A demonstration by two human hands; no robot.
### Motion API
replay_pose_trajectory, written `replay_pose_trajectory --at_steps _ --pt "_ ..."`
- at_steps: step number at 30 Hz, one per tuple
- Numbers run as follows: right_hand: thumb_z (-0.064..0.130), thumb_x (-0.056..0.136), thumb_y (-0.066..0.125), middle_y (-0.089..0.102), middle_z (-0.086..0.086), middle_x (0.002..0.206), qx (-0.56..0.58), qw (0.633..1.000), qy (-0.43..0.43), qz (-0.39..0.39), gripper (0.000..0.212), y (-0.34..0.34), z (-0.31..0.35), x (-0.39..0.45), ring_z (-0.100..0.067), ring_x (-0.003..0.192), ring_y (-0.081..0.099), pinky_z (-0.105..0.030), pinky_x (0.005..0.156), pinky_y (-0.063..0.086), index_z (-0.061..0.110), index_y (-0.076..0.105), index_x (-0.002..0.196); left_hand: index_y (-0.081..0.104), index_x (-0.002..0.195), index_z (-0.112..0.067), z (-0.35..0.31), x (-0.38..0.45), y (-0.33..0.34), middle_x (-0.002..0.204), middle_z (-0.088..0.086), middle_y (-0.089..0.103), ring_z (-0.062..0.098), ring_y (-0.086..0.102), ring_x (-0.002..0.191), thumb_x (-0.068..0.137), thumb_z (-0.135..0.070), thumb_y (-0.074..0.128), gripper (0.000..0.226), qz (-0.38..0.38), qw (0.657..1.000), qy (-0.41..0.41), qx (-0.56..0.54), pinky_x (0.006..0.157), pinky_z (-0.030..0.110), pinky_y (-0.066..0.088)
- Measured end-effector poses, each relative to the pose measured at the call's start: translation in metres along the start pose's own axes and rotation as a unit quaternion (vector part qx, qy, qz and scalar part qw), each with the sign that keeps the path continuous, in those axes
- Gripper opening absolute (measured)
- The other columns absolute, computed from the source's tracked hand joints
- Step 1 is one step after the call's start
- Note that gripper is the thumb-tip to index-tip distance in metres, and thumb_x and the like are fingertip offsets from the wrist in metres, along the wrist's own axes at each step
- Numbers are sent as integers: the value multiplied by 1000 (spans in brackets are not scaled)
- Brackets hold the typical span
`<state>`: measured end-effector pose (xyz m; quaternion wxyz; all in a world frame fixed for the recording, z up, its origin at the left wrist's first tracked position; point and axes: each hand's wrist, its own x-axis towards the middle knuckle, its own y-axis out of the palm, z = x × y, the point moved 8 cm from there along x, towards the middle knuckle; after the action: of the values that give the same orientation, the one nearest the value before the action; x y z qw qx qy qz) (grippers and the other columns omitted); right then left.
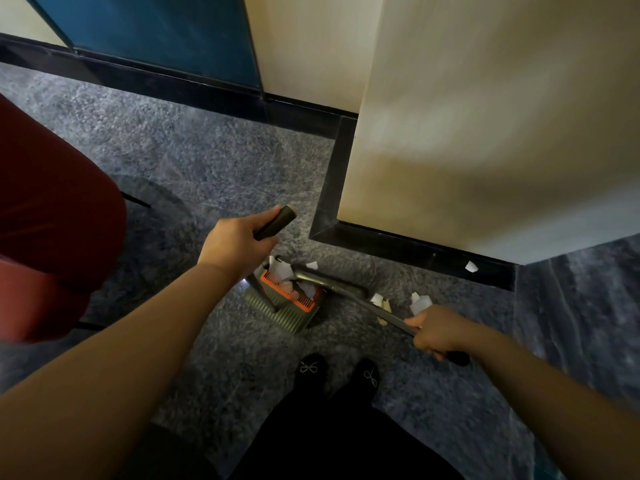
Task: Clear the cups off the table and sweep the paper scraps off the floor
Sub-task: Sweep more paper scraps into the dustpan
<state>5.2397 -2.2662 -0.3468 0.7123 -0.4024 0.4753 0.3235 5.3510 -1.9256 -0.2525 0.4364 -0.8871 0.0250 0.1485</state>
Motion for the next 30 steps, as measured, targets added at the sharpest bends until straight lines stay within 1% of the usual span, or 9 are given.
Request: replay_pose_trajectory --at_steps 3,7,12,16,18,21,24,27,30 --pt "-2 82 53 61 -7 65 15 1000 -4 5 57 4 -3 -11 -8 37 51 -20 46 44 10 50 138 53 132 -45 1 -5 1 106 -3 70 14 65 83 86 -26 68 52 -2 1000 3 -1 80 36 56" --pt "-5 77 52 59 -2 49 76 997 -10 -17 36 6 -12 -25 -11 36 49 -22 46 44 19 61 103 53 130 -46 3 -13 3 106 -3 71 13 66 85 86 -26 69 51 -5 1000 11 -14 81 36 56" --pt "-4 80 53 60 -6 54 119 991 -14 -65 35 10 -21 -30 -13 37 49 -22 45 44 24 60 98 55 130 -42 14 -22 2 111 -3 70 13 66 91 84 -25 72 52 -8 999 8 -30 84 31 54" --pt "0 84 52 61 -10 66 95 991 -17 -97 42 9 -15 -23 -9 36 52 -21 47 46 23 60 117 57 130 -39 18 -25 2 113 -3 69 14 65 94 84 -24 72 51 -11 999 8 -34 83 28 51" --pt "4 87 51 61 -8 73 49 994 -6 -101 33 10 -11 -15 -13 52 58 -23 53 46 12 62 117 56 130 -39 18 -25 3 112 -1 70 15 66 95 84 -25 73 51 -10 999 4 -32 85 31 53" --pt "5 91 48 61 -13 116 -28 991 24 -127 34 11 -8 -2 -23 102 59 -28 83 48 1 59 123 56 130 -40 16 -25 5 109 -1 71 15 66 90 84 -25 72 51 -9 1000 0 -28 81 29 53" --pt "3 92 48 52 -20 131 -92 989 44 -108 38 19 -10 -2 -30 118 52 -32 97 45 1 55 129 55 131 -39 13 -25 6 106 0 71 17 67 87 85 -24 72 51 -7 1000 4 -23 80 32 55" --pt "8 93 47 52 -20 124 -145 987 17 -69 38 26 -9 -8 -30 109 55 -34 91 46 4 55 130 56 131 -39 11 -24 5 106 1 71 18 67 89 85 -23 72 52 -6 1000 5 -23 81 31 54" --pt "6 89 48 47 -8 83 -129 991 -2 -45 38 30 -14 -15 -16 63 45 -32 59 42 0 57 125 56 131 -38 11 -24 3 104 2 71 20 67 88 85 -23 72 51 -5 1000 3 -23 78 29 52"
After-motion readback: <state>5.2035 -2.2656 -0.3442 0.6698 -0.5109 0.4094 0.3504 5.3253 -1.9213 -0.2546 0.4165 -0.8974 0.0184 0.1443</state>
